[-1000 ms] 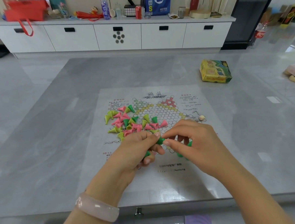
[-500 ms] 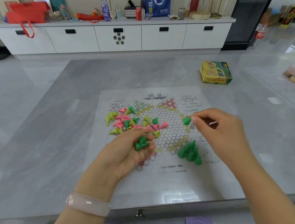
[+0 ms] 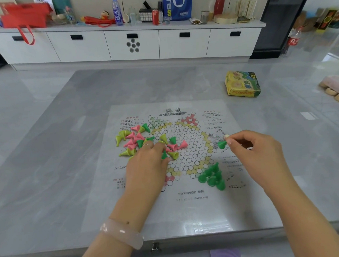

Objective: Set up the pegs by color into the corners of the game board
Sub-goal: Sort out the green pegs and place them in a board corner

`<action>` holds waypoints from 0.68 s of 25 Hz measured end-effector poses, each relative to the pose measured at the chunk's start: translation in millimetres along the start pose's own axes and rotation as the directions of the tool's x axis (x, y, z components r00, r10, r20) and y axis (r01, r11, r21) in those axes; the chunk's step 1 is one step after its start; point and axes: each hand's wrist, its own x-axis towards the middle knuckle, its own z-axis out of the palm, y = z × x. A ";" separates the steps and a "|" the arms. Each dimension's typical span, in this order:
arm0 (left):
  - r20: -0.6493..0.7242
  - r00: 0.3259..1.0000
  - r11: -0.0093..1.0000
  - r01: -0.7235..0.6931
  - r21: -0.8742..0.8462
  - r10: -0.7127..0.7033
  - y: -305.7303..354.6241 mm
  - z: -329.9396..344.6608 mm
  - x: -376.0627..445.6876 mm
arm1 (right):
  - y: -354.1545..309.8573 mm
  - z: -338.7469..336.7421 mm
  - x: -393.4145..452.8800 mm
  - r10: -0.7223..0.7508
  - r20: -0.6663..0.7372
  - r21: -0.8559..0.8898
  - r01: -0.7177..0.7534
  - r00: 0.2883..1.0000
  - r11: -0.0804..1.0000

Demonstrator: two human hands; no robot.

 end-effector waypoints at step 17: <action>-0.001 0.998 0.977 -0.067 -0.204 0.068 1.8 -1.6 -1.9 | 13.3 18.0 4.6 0.023 0.239 -0.229 0.033 0.971 0.973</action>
